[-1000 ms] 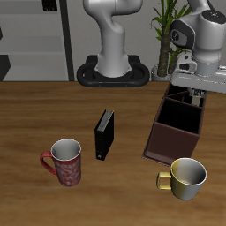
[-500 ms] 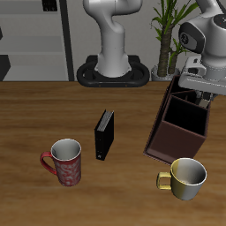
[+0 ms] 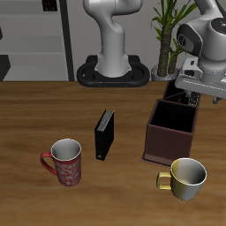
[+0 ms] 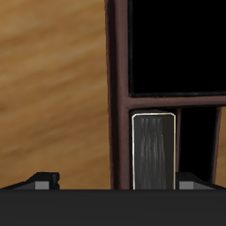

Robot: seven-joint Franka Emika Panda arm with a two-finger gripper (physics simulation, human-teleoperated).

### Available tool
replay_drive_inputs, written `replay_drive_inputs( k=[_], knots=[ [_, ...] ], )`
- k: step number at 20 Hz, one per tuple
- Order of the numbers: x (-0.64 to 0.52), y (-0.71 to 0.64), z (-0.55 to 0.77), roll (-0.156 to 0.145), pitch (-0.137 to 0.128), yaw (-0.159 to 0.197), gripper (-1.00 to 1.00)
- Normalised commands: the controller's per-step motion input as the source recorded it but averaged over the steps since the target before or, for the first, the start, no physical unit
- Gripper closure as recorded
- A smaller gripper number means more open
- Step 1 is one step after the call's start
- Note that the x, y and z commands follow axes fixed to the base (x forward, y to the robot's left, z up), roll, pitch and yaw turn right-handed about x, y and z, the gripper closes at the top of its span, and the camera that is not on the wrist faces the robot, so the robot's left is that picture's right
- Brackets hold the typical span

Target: Place the yellow book into the left desk caddy's back compartment

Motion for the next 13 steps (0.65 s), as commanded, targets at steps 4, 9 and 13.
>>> replay_drive_inputs(
  k=[4, 9, 13],
  knots=[
    [-0.01, -0.02, -0.02, 0.001, 0.011, -0.003, -1.0],
    [-0.08, -0.06, 0.08, -0.027, -0.014, -0.01, -1.0],
    [-0.02, -0.05, 0.06, -0.006, -0.012, 0.012, -1.0]
  ],
)
